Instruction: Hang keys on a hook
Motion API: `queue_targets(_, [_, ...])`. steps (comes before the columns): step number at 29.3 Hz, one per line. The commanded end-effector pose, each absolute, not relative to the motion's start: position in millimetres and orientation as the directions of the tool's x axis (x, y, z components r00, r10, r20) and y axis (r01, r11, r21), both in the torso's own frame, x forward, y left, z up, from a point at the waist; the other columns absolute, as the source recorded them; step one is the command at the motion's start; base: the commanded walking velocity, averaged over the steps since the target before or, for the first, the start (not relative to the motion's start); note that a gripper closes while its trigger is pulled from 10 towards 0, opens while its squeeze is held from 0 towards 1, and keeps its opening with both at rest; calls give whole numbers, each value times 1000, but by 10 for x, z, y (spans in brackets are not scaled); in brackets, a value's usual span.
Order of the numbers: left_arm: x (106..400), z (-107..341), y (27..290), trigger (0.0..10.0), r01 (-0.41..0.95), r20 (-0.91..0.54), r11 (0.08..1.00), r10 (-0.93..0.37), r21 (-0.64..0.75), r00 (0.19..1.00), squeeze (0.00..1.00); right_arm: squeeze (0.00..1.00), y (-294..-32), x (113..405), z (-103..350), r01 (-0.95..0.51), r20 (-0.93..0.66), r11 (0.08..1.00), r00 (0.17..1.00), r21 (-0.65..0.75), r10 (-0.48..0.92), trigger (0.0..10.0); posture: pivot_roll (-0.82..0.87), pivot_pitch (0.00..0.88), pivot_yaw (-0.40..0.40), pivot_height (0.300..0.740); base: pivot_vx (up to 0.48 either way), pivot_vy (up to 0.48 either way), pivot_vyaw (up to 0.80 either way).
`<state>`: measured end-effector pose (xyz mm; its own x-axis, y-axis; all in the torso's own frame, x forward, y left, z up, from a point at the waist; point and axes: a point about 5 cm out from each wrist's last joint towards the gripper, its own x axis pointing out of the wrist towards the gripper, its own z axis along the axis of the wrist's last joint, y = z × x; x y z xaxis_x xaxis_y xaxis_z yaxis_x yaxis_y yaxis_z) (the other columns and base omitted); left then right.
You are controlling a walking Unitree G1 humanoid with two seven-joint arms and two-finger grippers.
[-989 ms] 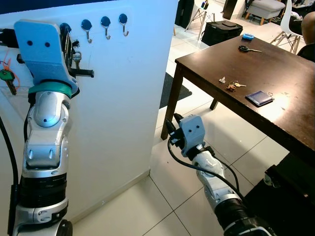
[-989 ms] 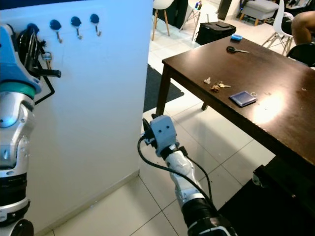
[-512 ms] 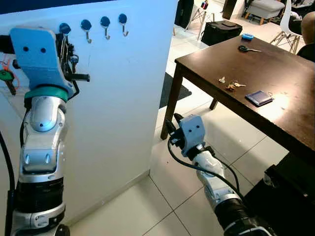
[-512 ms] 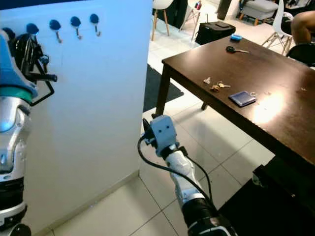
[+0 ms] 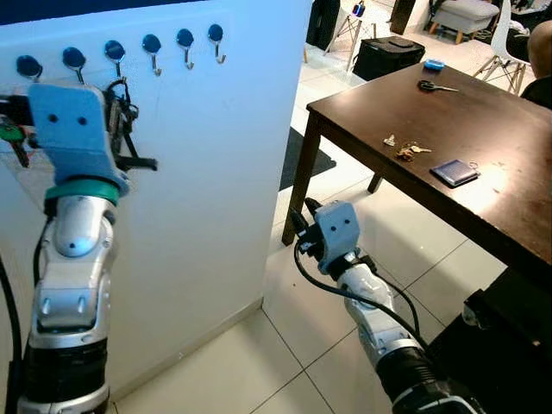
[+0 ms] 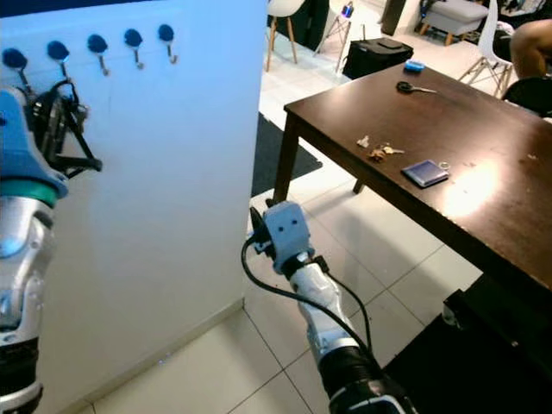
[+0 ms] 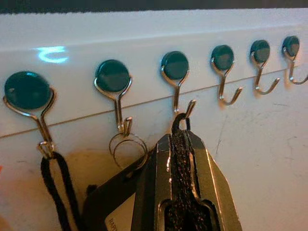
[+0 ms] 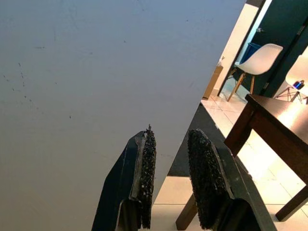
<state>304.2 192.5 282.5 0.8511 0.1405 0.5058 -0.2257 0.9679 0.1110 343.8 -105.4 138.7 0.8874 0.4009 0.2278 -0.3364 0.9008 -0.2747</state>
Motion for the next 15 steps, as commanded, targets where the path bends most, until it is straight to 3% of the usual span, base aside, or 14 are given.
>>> queue_targets(1, [3029,2799,1899,10000,-216,497,970,134,111,857,0,0,-1065,3438,1354,-338,216,900,891,-275,400,10000,-27,15,33,740,0,0,0])
queue_targets(4, [3030,2798,1869,10000,-205,497,973,126,107,859,0,0,-1064,3438,1354,-338,216,900,891,-275,400,10000,-26,13,33,740,0,0,0])
queue_targets(5, [3032,2801,1838,10000,-197,499,975,120,104,858,1000,0,-1062,3438,1352,-338,216,900,891,-276,400,10000,-28,10,34,740,0,0,0])
queue_targets(15, [3019,2776,1811,10000,-168,485,981,100,99,869,1000,0,-1061,3437,1349,-337,216,900,891,-276,400,10000,-28,8,36,740,0,0,0])
